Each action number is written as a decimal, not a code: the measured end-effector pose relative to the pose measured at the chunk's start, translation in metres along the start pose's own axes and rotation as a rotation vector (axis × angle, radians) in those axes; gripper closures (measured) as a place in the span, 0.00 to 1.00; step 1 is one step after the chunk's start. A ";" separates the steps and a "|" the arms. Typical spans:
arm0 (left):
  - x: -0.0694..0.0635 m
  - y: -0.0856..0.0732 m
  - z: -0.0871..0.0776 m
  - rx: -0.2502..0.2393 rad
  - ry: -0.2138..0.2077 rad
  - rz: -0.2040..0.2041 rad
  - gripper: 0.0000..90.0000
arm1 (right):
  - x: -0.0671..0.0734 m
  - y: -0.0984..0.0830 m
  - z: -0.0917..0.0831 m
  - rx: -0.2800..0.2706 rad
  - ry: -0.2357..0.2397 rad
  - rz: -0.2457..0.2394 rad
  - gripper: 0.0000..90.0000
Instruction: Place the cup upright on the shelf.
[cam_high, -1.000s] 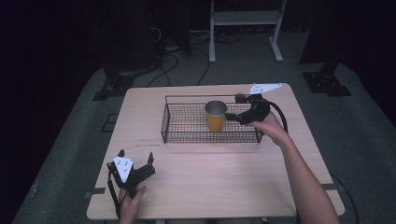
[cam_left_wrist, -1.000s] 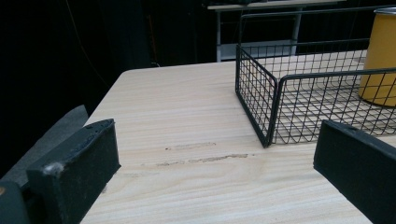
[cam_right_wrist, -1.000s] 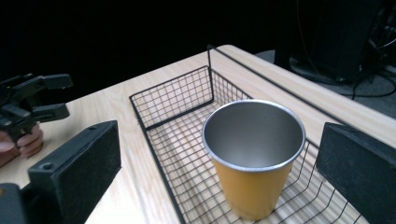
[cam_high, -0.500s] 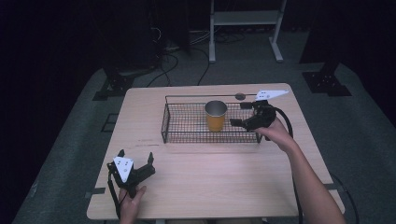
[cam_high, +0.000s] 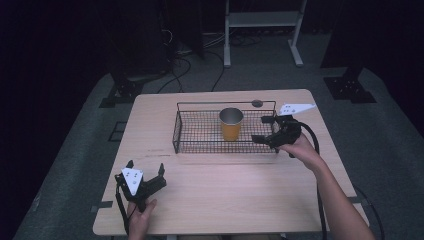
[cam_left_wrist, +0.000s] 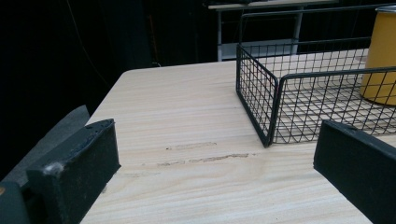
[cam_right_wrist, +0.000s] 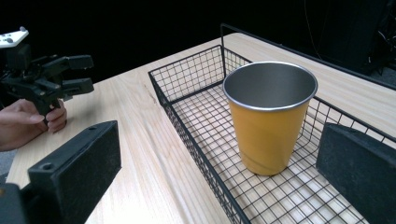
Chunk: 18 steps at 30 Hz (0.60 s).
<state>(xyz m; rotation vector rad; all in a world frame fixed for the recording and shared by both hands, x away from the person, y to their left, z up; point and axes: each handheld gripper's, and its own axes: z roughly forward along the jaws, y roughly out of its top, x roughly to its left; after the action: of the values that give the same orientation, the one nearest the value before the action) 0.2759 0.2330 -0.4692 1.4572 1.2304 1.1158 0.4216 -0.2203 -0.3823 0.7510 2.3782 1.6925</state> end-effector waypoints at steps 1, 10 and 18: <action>0.000 0.000 0.000 0.000 0.000 0.000 0.00 | 0.001 -0.001 0.000 0.002 0.000 0.000 0.00; 0.000 0.000 0.000 -0.001 -0.001 0.000 0.00 | 0.006 -0.014 -0.009 0.005 0.001 -0.003 0.00; 0.000 0.000 0.000 -0.001 0.001 0.002 0.00 | 0.010 -0.026 -0.017 0.012 -0.005 -0.001 0.00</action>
<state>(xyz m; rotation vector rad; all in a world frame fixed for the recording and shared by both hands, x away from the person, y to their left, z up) 0.2759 0.2327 -0.4692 1.4578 1.2294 1.1176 0.3982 -0.2370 -0.3979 0.7547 2.3872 1.6756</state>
